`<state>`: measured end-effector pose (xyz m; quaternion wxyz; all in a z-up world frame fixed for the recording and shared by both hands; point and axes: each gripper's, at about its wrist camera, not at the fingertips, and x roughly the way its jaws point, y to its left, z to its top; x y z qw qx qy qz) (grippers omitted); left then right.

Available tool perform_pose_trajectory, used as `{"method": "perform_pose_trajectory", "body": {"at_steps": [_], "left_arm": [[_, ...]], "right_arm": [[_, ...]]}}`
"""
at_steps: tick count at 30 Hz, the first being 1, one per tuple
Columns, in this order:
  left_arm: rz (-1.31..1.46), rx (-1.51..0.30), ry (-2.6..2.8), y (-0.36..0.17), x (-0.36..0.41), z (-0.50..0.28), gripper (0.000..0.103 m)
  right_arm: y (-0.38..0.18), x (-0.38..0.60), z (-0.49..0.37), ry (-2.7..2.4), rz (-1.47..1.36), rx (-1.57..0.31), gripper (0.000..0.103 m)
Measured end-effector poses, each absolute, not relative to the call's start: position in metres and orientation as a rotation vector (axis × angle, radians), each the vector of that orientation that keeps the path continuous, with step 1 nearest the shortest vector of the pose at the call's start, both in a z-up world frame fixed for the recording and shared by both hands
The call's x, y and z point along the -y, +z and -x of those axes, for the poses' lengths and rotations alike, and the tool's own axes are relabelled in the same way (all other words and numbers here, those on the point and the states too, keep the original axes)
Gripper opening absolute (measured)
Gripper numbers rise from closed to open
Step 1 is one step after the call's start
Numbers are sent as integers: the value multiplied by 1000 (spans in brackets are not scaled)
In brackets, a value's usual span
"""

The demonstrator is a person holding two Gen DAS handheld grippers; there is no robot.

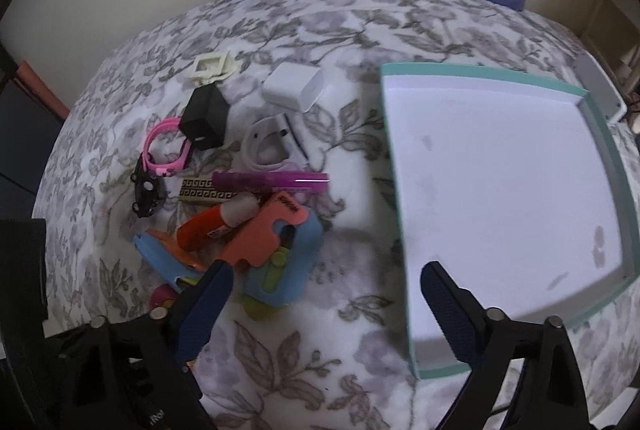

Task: Organize rigid objects
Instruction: 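Grasp the pink-helmet puppy figure with the left tool while the right tool grasps the pink-blue toy gun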

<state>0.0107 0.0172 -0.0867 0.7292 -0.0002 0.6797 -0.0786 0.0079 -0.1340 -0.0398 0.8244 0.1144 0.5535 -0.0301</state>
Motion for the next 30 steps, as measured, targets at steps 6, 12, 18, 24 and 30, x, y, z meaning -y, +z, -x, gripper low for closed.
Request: {"method": "perform_pose_trajectory", "body": {"at_steps": [6, 12, 18, 24, 30], "left_arm": [[46, -1470, -153, -87, -30, -10, 44], [65, -1441, -107, -81, -50, -14, 44], [72, -1444, -109, -87, -65, -21, 44], [70, -1449, -115, -81, -53, -24, 44], [67, -1449, -112, -90, -48, -23, 44]], "right_arm": [[-51, 119, -19, -38, -225, -1204, 89], [-63, 113, -30, -38, -265, -1230, 89], [-76, 103, -42, -63, -276, -1255, 89], [-86, 85, -45, -103, -124, -1270, 89], [-84, 87, -40, -80, -116, -1274, 75]]}}
